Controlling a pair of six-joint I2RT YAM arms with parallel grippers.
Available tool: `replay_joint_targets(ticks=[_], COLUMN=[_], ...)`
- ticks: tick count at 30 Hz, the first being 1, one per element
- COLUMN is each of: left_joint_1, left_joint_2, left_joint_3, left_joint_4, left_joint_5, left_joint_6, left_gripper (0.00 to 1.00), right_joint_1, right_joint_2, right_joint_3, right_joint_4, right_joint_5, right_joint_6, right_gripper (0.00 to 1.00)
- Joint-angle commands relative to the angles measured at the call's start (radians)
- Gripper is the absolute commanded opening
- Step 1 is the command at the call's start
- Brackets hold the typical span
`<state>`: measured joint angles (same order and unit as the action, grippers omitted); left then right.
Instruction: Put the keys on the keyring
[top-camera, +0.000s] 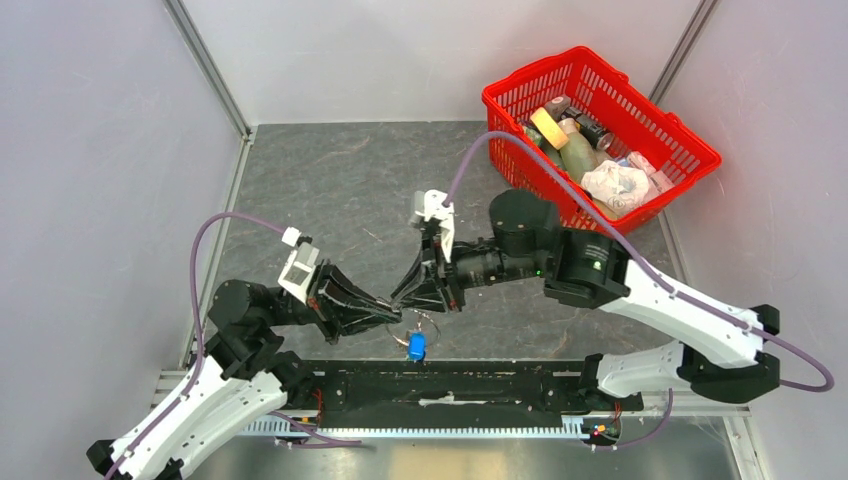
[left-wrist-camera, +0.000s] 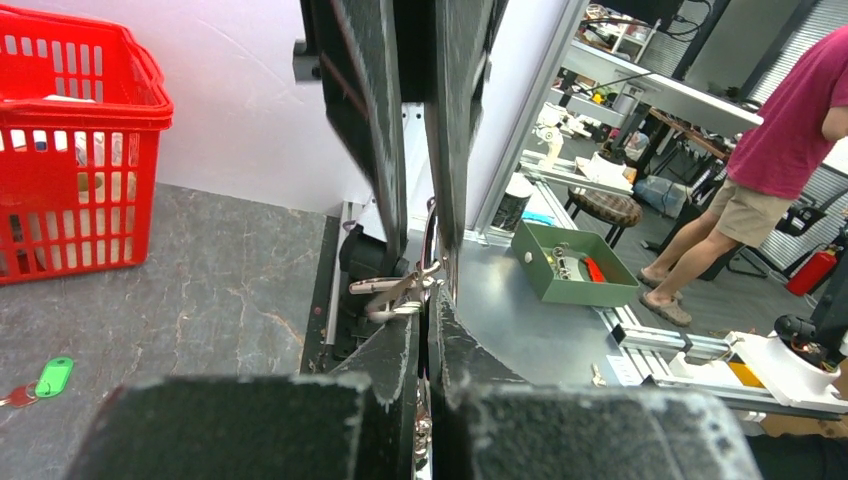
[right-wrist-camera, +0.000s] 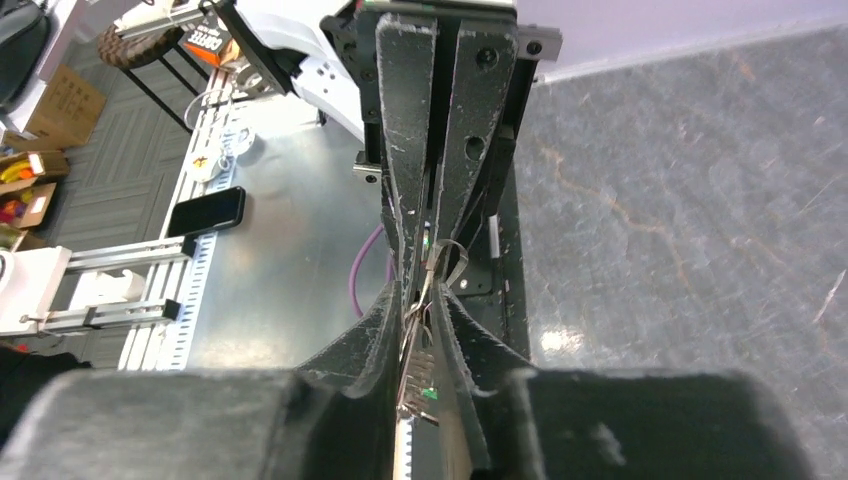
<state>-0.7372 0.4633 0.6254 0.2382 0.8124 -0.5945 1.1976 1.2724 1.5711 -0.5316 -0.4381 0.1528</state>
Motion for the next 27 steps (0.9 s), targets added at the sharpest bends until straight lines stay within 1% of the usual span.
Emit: replay_joint_targets(ticks=[1, 5, 7, 10, 12, 15, 20, 27], left_joint_1=[0.003, 0.002, 0.002, 0.002, 0.002, 0.002, 0.002, 0.002], left_joint_2=[-0.025, -0.028, -0.032, -0.031, -0.032, -0.032, -0.029, -0.02], left_joint_3=[0.004, 0.003, 0.004, 0.005, 0.007, 0.009, 0.012, 0.019], left_joint_4=[0.005, 0.004, 0.005, 0.006, 0.004, 0.005, -0.003, -0.004], left_joint_5=[0.002, 0.002, 0.003, 0.005, 0.007, 0.011, 0.013, 0.012], left_joint_6=[0.006, 0.004, 0.006, 0.004, 0.007, 0.007, 0.012, 0.015], left_gripper=[0.02, 0.02, 0.02, 0.02, 0.02, 0.02, 0.02, 0.02], right_joint_1=[-0.001, -0.001, -0.002, -0.001, -0.001, -0.001, -0.001, -0.001], right_joint_2=[-0.078, -0.075, -0.068, -0.053, -0.044, -0.043, -0.062, -0.023], right_joint_3=[0.011, 0.012, 0.015, 0.022, 0.028, 0.03, 0.018, 0.055], right_joint_4=[0.053, 0.062, 0.063, 0.065, 0.064, 0.056, 0.056, -0.009], right_joint_5=[0.007, -0.002, -0.015, -0.015, -0.007, 0.011, 0.01, 0.012], right_joint_6=[0.022, 0.031, 0.033, 0.039, 0.045, 0.044, 0.038, 0.035], right_gripper=[0.05, 0.03, 0.06, 0.16, 0.29, 0.36, 0.42, 0.43])
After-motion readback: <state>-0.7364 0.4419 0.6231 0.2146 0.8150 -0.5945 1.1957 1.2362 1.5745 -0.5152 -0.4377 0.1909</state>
